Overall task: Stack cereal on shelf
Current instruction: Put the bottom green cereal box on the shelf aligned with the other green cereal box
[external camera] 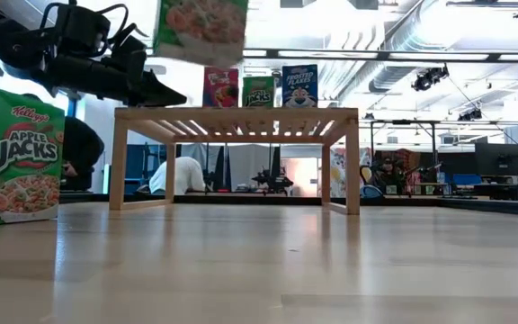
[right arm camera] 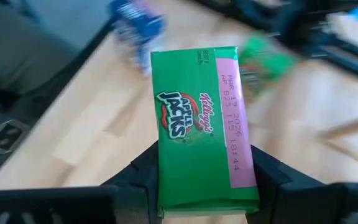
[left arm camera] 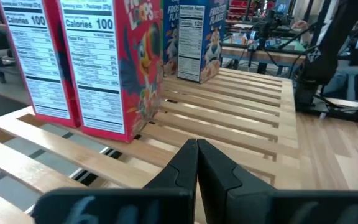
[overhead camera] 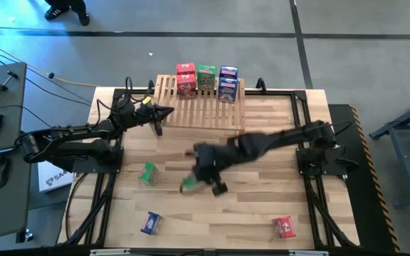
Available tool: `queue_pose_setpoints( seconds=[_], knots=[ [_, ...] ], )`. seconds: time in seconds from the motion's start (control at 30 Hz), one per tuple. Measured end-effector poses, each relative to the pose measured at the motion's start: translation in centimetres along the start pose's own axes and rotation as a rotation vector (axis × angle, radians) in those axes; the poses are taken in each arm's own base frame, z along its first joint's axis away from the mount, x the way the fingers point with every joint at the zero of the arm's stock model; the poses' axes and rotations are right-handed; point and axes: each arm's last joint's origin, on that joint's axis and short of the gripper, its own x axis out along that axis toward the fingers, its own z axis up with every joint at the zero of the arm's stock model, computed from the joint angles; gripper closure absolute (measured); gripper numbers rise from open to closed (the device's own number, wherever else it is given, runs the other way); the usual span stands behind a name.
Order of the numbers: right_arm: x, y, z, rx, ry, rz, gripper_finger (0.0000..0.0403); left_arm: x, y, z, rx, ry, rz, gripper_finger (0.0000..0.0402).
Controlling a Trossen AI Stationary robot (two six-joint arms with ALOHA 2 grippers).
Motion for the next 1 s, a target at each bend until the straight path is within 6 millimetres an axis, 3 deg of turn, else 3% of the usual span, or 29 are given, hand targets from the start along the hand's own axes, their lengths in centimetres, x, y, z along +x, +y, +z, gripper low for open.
queue_pose_setpoints(
  seconds=[0.27,0.53,0.77,1.0],
  knots=[
    [-5.8,-8.9,-0.8,0.086,0.019,-0.165,0.0267,0.0,-0.2,0.0,0.000,0.000,-0.046,0.0401],
    [-8.7,-15.6,-4.3,0.167,0.048,-0.260,0.0267,0.0,-0.2,0.3,0.016,-0.022,-0.050,0.0401],
    [-10.6,-19.1,-6.8,0.223,0.051,-0.303,0.0267,0.0,-0.2,0.6,0.024,-0.057,-0.051,0.0401],
    [-10.6,-20.7,-8.1,0.255,0.032,-0.271,0.0268,0.0,-0.2,0.7,0.026,-0.063,-0.050,0.0401]
  ],
)
